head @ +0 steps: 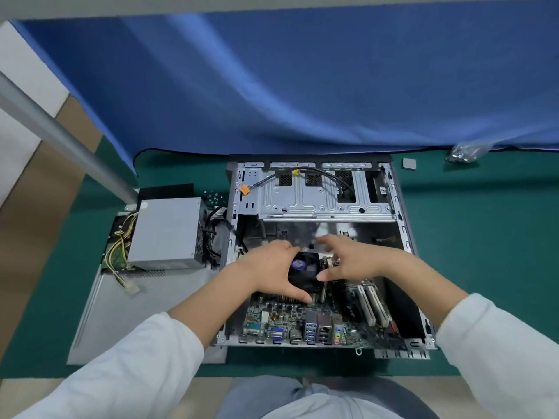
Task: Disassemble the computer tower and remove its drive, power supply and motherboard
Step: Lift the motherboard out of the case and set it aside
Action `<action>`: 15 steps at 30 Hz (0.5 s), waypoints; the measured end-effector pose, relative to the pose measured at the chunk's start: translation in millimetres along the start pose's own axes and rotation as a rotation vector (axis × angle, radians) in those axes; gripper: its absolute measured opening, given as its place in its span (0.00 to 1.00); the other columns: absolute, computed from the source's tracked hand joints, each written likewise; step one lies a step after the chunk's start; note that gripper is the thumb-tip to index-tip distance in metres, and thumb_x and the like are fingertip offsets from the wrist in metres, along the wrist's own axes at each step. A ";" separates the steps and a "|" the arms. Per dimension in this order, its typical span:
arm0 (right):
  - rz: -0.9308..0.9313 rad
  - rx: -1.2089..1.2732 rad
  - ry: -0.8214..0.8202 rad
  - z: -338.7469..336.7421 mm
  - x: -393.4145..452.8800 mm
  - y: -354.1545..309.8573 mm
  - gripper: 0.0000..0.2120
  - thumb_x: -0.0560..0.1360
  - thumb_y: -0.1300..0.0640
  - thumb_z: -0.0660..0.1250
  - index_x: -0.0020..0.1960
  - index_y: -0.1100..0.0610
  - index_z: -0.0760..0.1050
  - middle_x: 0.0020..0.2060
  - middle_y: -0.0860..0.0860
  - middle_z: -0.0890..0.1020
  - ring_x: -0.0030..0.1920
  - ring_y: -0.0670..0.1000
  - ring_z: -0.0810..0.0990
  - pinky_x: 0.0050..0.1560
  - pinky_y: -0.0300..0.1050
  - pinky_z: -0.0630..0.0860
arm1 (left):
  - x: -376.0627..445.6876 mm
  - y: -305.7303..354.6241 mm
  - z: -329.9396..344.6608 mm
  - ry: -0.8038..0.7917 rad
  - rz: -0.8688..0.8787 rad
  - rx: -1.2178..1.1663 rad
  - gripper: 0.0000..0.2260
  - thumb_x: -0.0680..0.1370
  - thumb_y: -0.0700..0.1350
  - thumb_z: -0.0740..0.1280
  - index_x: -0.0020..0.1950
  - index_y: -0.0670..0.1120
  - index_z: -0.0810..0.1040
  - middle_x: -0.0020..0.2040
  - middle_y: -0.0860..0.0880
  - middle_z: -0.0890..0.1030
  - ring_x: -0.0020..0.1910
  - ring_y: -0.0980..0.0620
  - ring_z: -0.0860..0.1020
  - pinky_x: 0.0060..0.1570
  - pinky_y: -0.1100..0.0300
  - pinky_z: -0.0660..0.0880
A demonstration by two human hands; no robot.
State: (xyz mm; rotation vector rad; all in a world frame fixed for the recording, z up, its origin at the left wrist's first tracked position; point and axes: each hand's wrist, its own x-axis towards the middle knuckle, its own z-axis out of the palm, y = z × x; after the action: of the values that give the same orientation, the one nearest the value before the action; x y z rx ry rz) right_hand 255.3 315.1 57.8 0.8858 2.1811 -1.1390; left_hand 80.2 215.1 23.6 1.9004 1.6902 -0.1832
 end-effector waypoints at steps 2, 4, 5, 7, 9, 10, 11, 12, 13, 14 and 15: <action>-0.024 0.104 -0.071 -1.6 8.8 4.0 0.45 0.71 0.44 0.72 0.77 0.50 0.46 0.73 0.51 0.62 0.69 0.51 0.67 0.67 0.45 0.66 | 1.4 7.1 0.8 -0.024 0.008 0.005 0.53 0.59 0.77 0.64 0.73 0.43 0.61 0.66 0.47 0.70 0.66 0.47 0.67 0.66 0.52 0.68; -0.021 0.161 -0.148 -1.0 13.5 7.3 0.50 0.67 0.43 0.75 0.77 0.51 0.47 0.73 0.50 0.63 0.69 0.50 0.66 0.68 0.41 0.63 | 3.6 16.7 4.2 0.001 -0.012 -0.023 0.51 0.59 0.77 0.64 0.71 0.45 0.64 0.62 0.48 0.72 0.62 0.48 0.70 0.62 0.54 0.69; -0.026 0.165 -0.160 1.1 14.9 8.5 0.51 0.65 0.44 0.77 0.77 0.52 0.49 0.72 0.49 0.65 0.68 0.49 0.67 0.67 0.39 0.63 | 5.6 20.5 5.4 0.019 -0.027 -0.035 0.49 0.59 0.78 0.63 0.69 0.46 0.66 0.60 0.49 0.73 0.60 0.49 0.71 0.60 0.55 0.70; -0.044 0.190 -0.122 6.6 16.8 9.6 0.49 0.63 0.46 0.79 0.74 0.54 0.55 0.67 0.47 0.70 0.64 0.47 0.71 0.65 0.37 0.64 | 9.7 22.9 5.1 0.027 -0.050 -0.046 0.48 0.58 0.78 0.64 0.67 0.47 0.68 0.58 0.50 0.74 0.57 0.50 0.71 0.58 0.55 0.71; -0.054 0.228 -0.068 10.8 19.0 12.7 0.45 0.61 0.46 0.80 0.71 0.55 0.62 0.63 0.46 0.74 0.61 0.47 0.73 0.67 0.42 0.67 | 12.0 21.5 3.8 0.035 -0.058 -0.045 0.49 0.56 0.78 0.64 0.67 0.48 0.68 0.56 0.51 0.74 0.56 0.51 0.72 0.57 0.54 0.73; -0.057 0.234 -0.046 11.6 19.5 13.6 0.44 0.61 0.45 0.80 0.70 0.55 0.64 0.62 0.47 0.75 0.61 0.48 0.75 0.67 0.45 0.68 | 12.5 21.1 2.5 0.038 -0.056 -0.043 0.49 0.56 0.78 0.64 0.67 0.48 0.69 0.56 0.51 0.75 0.55 0.51 0.73 0.56 0.53 0.74; -0.061 0.228 -0.024 11.7 19.3 14.2 0.43 0.60 0.44 0.80 0.69 0.54 0.66 0.61 0.47 0.76 0.60 0.48 0.75 0.66 0.47 0.69 | 12.7 21.2 0.9 0.037 -0.052 -0.045 0.48 0.55 0.78 0.64 0.66 0.48 0.70 0.54 0.51 0.75 0.54 0.51 0.73 0.56 0.53 0.74; -0.065 0.220 -0.004 11.9 19.0 14.8 0.41 0.61 0.44 0.79 0.68 0.54 0.68 0.60 0.47 0.78 0.59 0.48 0.76 0.65 0.47 0.70 | 12.8 21.7 -1.0 0.030 -0.050 -0.057 0.48 0.55 0.78 0.65 0.65 0.48 0.70 0.53 0.51 0.75 0.52 0.51 0.74 0.54 0.54 0.75; -0.073 0.217 0.014 12.1 18.3 15.1 0.38 0.61 0.43 0.79 0.67 0.54 0.70 0.58 0.47 0.79 0.57 0.48 0.77 0.64 0.46 0.71 | 12.4 22.1 -3.1 0.017 -0.048 -0.071 0.47 0.56 0.78 0.65 0.64 0.48 0.71 0.51 0.51 0.75 0.50 0.51 0.74 0.53 0.53 0.75; -0.084 0.215 0.027 12.0 16.3 14.9 0.36 0.62 0.43 0.79 0.65 0.54 0.71 0.56 0.46 0.79 0.56 0.47 0.78 0.62 0.43 0.72 | 11.9 23.1 -5.6 -0.002 -0.045 -0.078 0.46 0.56 0.78 0.65 0.62 0.47 0.72 0.50 0.51 0.75 0.48 0.51 0.74 0.51 0.53 0.76; -0.095 0.208 0.036 11.6 14.1 14.7 0.35 0.63 0.43 0.78 0.65 0.53 0.72 0.55 0.44 0.79 0.55 0.46 0.78 0.60 0.40 0.71 | 11.2 24.2 -8.2 -0.021 -0.041 -0.080 0.44 0.57 0.77 0.65 0.61 0.47 0.73 0.48 0.51 0.75 0.47 0.51 0.75 0.50 0.53 0.76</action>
State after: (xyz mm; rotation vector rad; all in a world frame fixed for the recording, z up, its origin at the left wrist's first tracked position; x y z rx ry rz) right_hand 258.7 316.0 34.7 0.9025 2.1827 -1.4269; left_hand 103.0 228.2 33.0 1.8006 1.6984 -0.1488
